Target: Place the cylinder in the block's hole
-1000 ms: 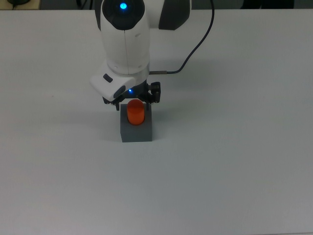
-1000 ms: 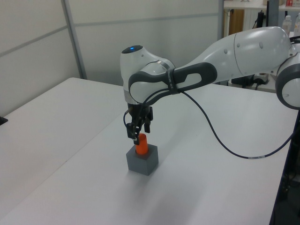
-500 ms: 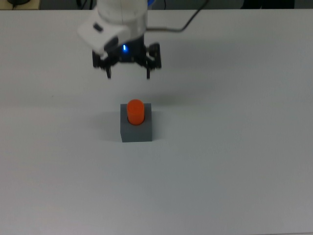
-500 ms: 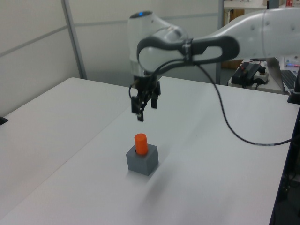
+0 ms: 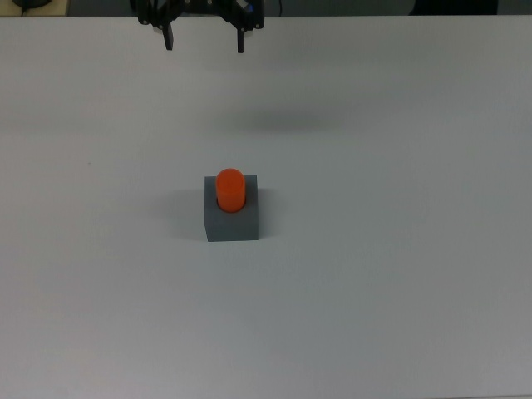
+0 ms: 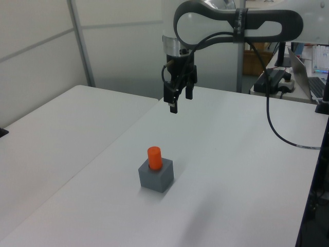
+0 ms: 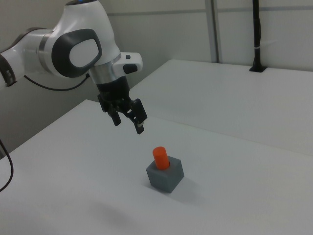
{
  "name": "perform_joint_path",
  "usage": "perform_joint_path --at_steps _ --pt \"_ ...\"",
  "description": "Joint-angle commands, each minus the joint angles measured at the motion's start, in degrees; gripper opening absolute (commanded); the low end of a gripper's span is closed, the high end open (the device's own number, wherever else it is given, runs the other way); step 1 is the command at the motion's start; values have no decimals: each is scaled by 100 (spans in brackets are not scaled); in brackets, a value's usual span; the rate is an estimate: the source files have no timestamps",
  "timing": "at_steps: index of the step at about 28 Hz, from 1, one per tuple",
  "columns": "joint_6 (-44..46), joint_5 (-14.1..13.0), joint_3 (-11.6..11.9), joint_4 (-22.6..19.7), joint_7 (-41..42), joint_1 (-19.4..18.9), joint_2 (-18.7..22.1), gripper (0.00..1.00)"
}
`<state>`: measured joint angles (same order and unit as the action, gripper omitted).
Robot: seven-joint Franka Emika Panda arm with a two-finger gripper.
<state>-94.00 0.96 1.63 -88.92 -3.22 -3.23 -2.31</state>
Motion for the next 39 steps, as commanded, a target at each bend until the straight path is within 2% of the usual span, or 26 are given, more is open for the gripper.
perform_joint_path --at_steps 1,11,39 --pt "-22 89 39 -231 -109 -46 108 100" --pt "-48 89 39 -354 -109 -55 117 100" --pt "-198 36 39 -337 -109 50 90 100"
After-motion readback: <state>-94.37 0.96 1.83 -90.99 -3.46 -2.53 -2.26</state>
